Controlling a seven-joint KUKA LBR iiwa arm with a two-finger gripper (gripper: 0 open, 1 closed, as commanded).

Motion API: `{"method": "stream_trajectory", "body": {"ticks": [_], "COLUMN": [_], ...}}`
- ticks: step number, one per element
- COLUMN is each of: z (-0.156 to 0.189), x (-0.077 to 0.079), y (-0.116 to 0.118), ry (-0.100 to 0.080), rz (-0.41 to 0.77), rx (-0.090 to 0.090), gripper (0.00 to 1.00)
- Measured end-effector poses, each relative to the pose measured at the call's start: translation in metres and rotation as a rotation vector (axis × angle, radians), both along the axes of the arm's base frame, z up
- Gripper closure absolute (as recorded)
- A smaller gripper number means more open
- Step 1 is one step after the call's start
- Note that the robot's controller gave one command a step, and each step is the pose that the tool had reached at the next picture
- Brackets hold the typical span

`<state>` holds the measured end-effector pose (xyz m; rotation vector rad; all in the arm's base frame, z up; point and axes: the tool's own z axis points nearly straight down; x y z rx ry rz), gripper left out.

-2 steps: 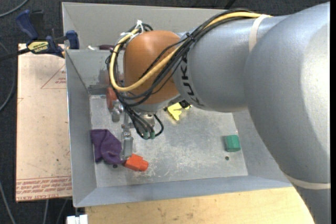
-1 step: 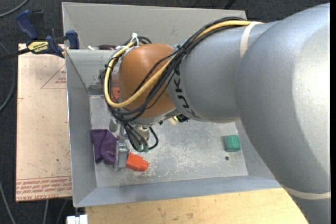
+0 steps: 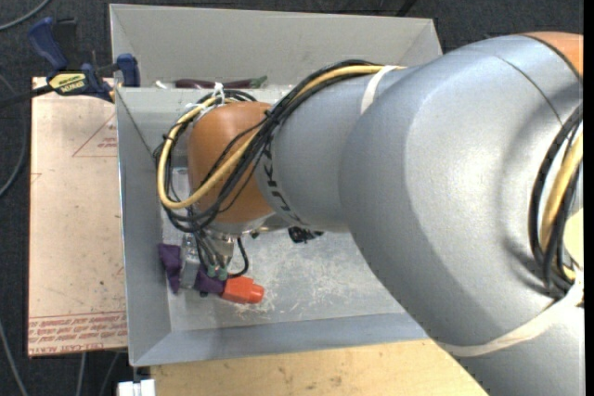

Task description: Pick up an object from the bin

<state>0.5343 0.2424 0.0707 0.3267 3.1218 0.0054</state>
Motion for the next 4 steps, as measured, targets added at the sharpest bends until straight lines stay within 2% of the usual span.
{"method": "stream_trajectory", "body": {"ticks": [1, 2, 3, 4], "z": [0.0, 0.048, 0.094, 0.2], "x": [0.0, -0.001, 0.001, 0.009], "y": [0.0, 0.0, 0.0, -0.011], "ry": [0.0, 0.008, 0.0, 0.005], "rz": [0.0, 0.004, -0.016, 0.067], "rx": [0.0, -0.003, 0.001, -0.002], "gripper": [1.0, 1.0, 1.0, 1.0]}}
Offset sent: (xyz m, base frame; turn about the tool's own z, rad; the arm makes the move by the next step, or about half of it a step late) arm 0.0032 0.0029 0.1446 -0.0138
